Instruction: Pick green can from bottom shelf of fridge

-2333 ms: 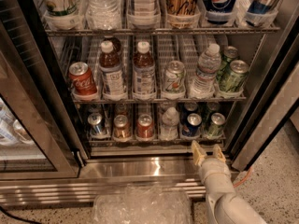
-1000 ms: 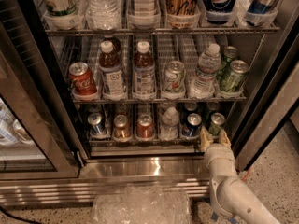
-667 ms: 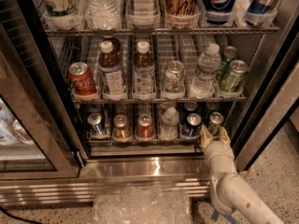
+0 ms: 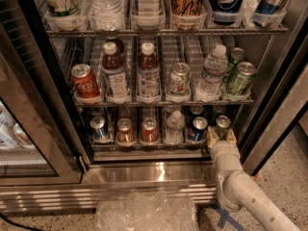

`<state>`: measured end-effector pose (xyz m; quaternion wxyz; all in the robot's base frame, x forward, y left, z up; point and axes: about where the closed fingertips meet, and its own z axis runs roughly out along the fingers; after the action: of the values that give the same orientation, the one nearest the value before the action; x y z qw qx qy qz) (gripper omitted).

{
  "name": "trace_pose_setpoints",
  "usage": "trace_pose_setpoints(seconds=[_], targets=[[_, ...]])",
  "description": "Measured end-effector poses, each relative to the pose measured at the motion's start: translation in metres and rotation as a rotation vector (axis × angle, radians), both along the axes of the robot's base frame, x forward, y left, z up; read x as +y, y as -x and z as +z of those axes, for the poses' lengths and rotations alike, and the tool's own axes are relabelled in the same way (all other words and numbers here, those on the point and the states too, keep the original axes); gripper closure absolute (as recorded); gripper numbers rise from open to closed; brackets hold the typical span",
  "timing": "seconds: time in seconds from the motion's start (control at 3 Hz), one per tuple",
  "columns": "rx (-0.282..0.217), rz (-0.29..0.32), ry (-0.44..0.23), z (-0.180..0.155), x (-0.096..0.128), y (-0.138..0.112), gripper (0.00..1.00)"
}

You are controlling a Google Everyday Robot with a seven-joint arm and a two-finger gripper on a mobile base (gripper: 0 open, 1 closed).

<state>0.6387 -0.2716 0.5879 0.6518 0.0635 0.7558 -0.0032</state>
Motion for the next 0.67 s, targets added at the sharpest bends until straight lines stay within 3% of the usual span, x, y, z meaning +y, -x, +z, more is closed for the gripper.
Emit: trace_pose_setpoints(seconds=[0.67], targets=[[-0.019,-0.047,0.001,0.0026,-0.0169,-0.0088,0.39]])
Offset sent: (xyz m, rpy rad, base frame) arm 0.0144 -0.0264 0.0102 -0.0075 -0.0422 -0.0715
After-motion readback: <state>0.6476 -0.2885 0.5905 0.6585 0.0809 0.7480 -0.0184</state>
